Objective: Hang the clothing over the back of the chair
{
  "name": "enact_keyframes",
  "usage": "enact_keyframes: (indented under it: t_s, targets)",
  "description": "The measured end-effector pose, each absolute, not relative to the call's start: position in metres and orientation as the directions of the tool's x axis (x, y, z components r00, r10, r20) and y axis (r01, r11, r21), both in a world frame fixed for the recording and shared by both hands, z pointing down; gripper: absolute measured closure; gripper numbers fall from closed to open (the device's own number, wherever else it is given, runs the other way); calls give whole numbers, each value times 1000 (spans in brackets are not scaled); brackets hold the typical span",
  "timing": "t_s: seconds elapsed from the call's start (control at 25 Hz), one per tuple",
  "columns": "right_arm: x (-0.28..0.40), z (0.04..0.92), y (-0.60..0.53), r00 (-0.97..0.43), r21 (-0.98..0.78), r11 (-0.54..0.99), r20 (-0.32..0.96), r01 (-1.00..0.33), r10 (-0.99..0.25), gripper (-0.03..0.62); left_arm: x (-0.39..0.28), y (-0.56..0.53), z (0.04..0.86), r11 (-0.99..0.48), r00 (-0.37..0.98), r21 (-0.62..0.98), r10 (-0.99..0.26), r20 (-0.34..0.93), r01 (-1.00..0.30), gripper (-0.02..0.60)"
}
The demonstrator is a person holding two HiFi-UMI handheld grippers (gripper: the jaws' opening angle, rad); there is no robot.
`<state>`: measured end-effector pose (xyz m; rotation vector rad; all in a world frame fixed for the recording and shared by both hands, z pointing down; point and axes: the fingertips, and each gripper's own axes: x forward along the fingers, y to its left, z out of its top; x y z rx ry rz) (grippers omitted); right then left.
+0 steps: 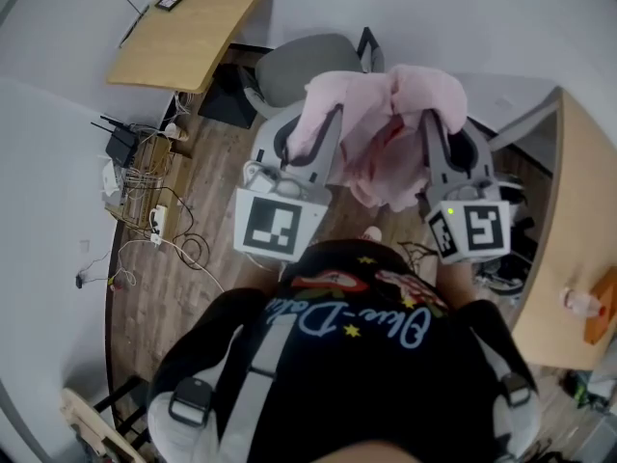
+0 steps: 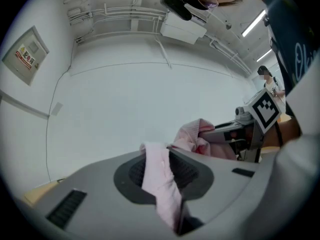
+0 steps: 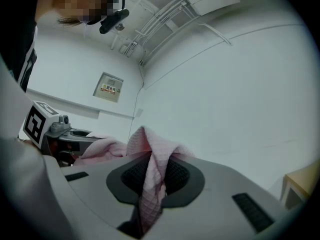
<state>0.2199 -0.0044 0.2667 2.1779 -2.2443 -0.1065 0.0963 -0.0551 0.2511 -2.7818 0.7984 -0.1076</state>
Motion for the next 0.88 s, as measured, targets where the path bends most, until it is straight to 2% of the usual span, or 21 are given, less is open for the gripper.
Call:
enact_keyframes:
  t_s: [0.6, 0.88]
  targets:
    - [221, 262, -43, -249, 75, 246, -40, -966, -968, 549, 89, -62, 254, -691, 711, -262, -703, 24, -674, 525]
    - [213, 264, -67, -288, 78, 284, -50, -956, -956, 549, 80, -80, 256, -657, 676, -261, -737, 22, -707, 525]
